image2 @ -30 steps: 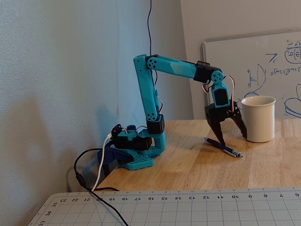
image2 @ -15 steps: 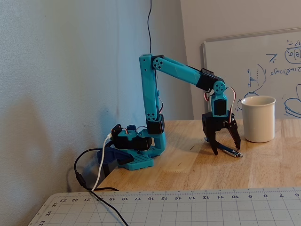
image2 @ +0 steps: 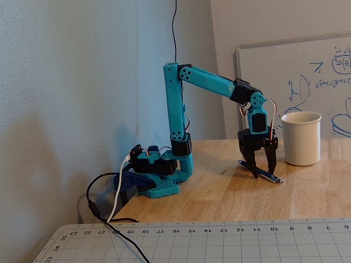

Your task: Grasp a pen and put it in a mug.

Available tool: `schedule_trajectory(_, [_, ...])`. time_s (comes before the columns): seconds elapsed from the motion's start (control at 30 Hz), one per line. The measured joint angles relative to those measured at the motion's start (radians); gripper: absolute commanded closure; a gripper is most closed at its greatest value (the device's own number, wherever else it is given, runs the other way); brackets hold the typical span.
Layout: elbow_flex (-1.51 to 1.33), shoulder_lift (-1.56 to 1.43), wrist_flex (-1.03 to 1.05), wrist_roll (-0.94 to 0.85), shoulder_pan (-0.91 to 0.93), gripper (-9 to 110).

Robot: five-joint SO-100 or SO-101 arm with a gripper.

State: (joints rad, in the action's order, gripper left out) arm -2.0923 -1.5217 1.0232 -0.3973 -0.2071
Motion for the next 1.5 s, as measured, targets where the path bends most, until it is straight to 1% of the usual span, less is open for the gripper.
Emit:
schedule_trajectory(0.47, [-0.017, -0.023, 0.000, 0.000, -0.006, 92])
schedule_trajectory(0.7, [-0.018, -0.023, 0.000, 0.000, -0.006, 99])
schedule_trajectory(1.0, [-0.023, -0.043, 0.000, 0.000, -0.006, 100])
schedule_trajectory(1.33, [-0.023, -0.314, 0.011, -0.003, -0.006, 100])
schedule_trajectory(1.4, [-0.023, -0.360, 0.011, -0.034, -0.006, 100])
schedule_trajectory(1.5, [-0.023, -0.425, 0.011, -0.133, -0.006, 100])
